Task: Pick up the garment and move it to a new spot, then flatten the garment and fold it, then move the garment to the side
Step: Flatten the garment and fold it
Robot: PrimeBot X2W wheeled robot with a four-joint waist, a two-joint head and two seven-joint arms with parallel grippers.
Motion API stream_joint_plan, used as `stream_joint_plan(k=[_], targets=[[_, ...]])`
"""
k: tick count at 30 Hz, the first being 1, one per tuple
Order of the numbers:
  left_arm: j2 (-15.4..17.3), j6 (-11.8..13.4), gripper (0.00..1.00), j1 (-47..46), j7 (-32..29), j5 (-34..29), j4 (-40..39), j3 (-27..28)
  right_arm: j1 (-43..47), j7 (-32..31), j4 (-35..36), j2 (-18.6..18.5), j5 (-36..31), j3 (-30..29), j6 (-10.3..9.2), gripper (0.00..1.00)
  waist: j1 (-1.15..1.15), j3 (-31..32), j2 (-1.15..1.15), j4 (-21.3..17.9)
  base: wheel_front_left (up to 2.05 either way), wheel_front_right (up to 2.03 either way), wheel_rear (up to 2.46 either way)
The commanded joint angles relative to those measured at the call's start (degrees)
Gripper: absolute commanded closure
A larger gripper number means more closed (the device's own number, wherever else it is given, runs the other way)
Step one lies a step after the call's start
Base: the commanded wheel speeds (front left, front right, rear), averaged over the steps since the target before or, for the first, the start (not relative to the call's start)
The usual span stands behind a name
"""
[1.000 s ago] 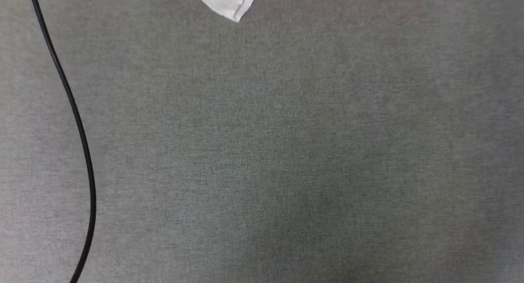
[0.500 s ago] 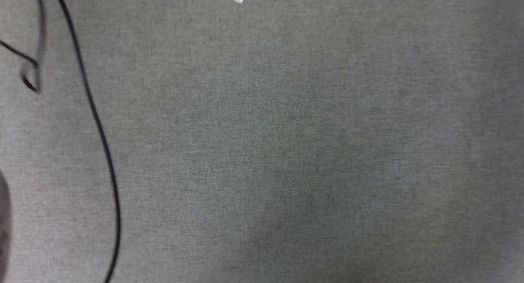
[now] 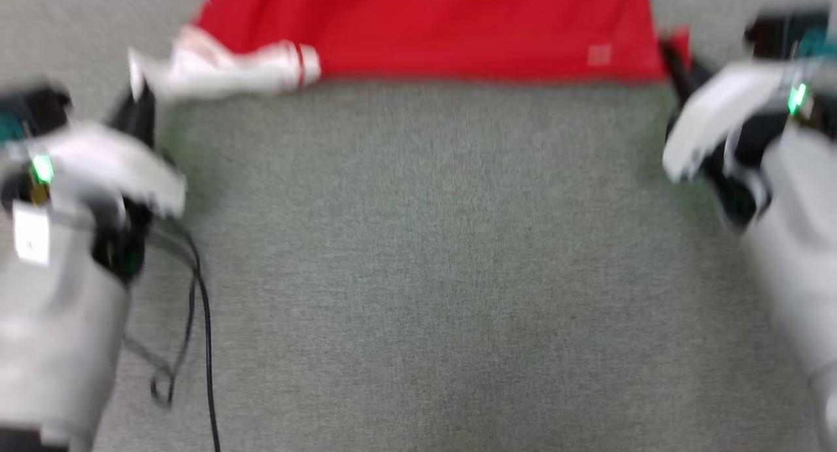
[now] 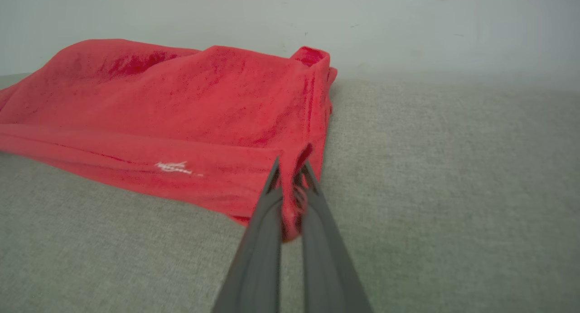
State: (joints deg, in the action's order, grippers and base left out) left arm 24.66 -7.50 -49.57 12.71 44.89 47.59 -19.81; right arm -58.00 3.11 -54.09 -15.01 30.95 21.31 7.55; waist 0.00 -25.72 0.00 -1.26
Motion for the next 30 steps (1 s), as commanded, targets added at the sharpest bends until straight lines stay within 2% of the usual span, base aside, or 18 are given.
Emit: stream_joint_plan(k=[1,8,9,12,21,26,30], targets=[[0.84,0.05,1.0,4.48,0.89,0.93,-0.74,-0.21,4.07,1.01,0.57,-1.03,1.51,0.41,-0.12,1.0,0.0,4.79,0.0,0.46,0.0,0.0,0.0],[1.14,0.16,1.0,19.52,2.25,2.46,-4.42,0.34,17.39,3.58,3.72,-3.93,5.68,1.86,-0.13,1.0,0.0,12.7,0.0,0.94,0.0,0.0,0.0],[1.14,0.16,1.0,19.52,2.25,2.46,-4.42,0.34,17.39,3.58,3.72,-3.93,5.68,1.86,-0.13,1.0,0.0,12.7,0.0,0.94,0.0,0.0,0.0],[1.19,1.46,1.0,26.06,2.47,2.48,-7.11,1.27,23.48,4.12,5.55,-5.15,6.47,2.38,-0.14,1.0,0.0,16.0,0.0,1.13,0.0,0.0,0.0],[3.08,7.89,1.0,44.72,1.45,3.12,-20.68,3.16,40.43,2.38,13.76,-7.14,6.45,-0.43,-0.17,1.0,0.0,23.32,0.0,1.57,0.0,0.0,0.0],[4.31,11.92,1.0,53.35,-1.84,4.42,-29.96,3.28,50.06,-0.03,21.24,-6.93,4.48,-5.89,-0.2,1.0,0.0,25.76,0.0,2.19,0.0,0.0,0.0],[4.85,14.34,1.0,58.9,-4.81,5.92,-37.15,3.11,58.41,-3.67,28.82,-5.51,1.29,-12.58,-0.2,1.0,0.0,26.78,0.0,3.14,0.0,0.0,0.0]])
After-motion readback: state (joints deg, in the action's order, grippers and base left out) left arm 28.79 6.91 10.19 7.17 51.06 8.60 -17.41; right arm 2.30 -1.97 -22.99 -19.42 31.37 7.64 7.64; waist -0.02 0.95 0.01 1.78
